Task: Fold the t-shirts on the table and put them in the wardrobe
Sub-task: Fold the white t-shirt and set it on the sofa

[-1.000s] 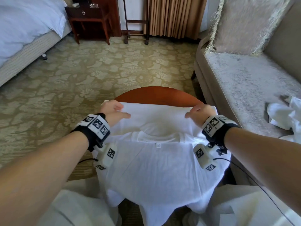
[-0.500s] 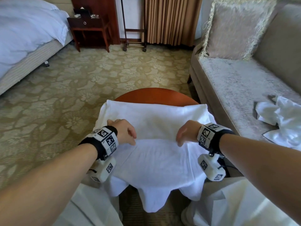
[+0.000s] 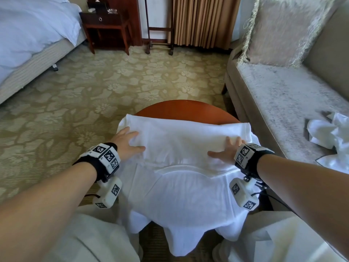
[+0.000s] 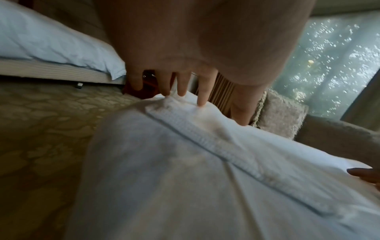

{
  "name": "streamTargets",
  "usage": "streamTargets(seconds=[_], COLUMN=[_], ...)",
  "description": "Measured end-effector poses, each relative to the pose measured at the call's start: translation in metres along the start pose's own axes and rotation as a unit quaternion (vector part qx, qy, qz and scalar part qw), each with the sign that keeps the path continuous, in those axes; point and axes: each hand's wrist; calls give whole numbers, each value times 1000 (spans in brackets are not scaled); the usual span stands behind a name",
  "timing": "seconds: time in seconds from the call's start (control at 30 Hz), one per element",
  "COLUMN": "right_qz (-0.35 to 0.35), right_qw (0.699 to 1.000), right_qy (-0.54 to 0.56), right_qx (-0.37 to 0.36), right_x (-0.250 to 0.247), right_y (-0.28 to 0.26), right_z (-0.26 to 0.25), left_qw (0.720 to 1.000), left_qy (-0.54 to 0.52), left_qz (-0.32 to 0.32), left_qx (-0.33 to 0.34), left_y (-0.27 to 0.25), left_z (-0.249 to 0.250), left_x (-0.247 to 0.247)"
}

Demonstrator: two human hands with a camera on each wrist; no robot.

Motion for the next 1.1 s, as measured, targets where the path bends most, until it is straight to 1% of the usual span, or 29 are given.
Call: streamTargets(seconds=[0.03, 0.1, 0.17, 0.23, 0.33, 0.37, 0.4, 0.47, 0.5, 0.53, 0.57, 0.6, 0.63, 0.67, 0.7, 0.73, 0.77, 0.8, 0.87, 0.9, 0.93, 0.97, 1.0, 1.07, 1.1], right_qz=[-14, -17, -11, -4, 12, 15, 17, 31, 53, 85, 115, 140, 146, 141, 121, 102, 86, 76, 27, 8, -15, -17, -7, 29, 33], right_qw=[1000, 999, 999, 999, 999, 999, 999, 997, 994, 986, 975, 962, 952, 939, 925, 913, 903, 894, 886, 869, 842, 824, 812, 810, 793], right_qy=[-19, -36, -33, -24, -9, -3, 12, 64, 99, 142, 185, 225, 251, 283, 319, 351, 380, 411, 448, 480, 527, 555, 572, 576, 593], right_qx=[-3, -12, -20, -25, -35, -37, -36, -22, -9, 11, 32, 61, 98, 133, 166, 184, 184, 164, 120, 118, 119, 114, 113, 110, 138], right_x=[6, 11, 11, 6, 0, -2, -6, -13, -15, -17, -19, -20, -22, -20, -17, -13, -4, 9, 21, 23, 26, 31, 40, 57, 62], right_y=[4, 8, 14, 25, 43, 47, 51, 54, 55, 53, 50, 45, 36, 32, 28, 23, 26, 36, 20, 6, -12, -27, -35, -57, -65], right_z=[1, 1, -1, -3, -8, -10, -12, -13, -11, -7, -2, 4, 9, 18, 26, 33, 43, 55, 59, 57, 56, 58, 60, 67, 71], left_qw=[999, 994, 991, 992, 993, 995, 997, 993, 982, 963, 936, 903, 871, 851, 839, 832, 827, 823, 806, 795, 781, 769, 766, 768, 772], left_qy=[28, 85, 108, 98, 77, 55, 20, -86, -147, -215, -289, -368, -439, -479, -502, -514, -520, -526, -548, -563, -581, -598, -604, -597, -587], left_qz=[-29, -67, -81, -82, -77, -70, -50, 13, 49, 81, 101, 105, 95, 80, 72, 68, 68, 66, 63, 66, 69, 79, 81, 96, 107], left_qx=[-2, -14, -22, -26, -39, -44, -53, -81, -107, -140, -174, -196, -201, -197, -195, -197, -201, -203, -215, -218, -217, -212, -207, -210, -217], left_y=[5, 13, 21, 30, 43, 46, 47, 47, 46, 43, 38, 29, 19, 7, -6, -18, -30, -40, -58, -65, -73, -78, -84, -92, -96], left_z=[-3, -6, -6, -5, -2, -1, 0, -2, -7, -14, -17, -20, -21, -19, -19, -17, -19, -19, -19, -17, -16, -17, -16, -24, -26], left_x=[4, 9, 9, 8, 8, 7, 6, 3, 2, 0, -1, -1, -1, 0, 3, 7, 11, 16, 25, 29, 31, 34, 36, 45, 48])
Point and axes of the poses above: each hand's wrist, its own y-axis towards the middle knuckle, its own x-axis out of the palm, z = x × y, and after that the axes turned 4 degrees about -y, right-handed
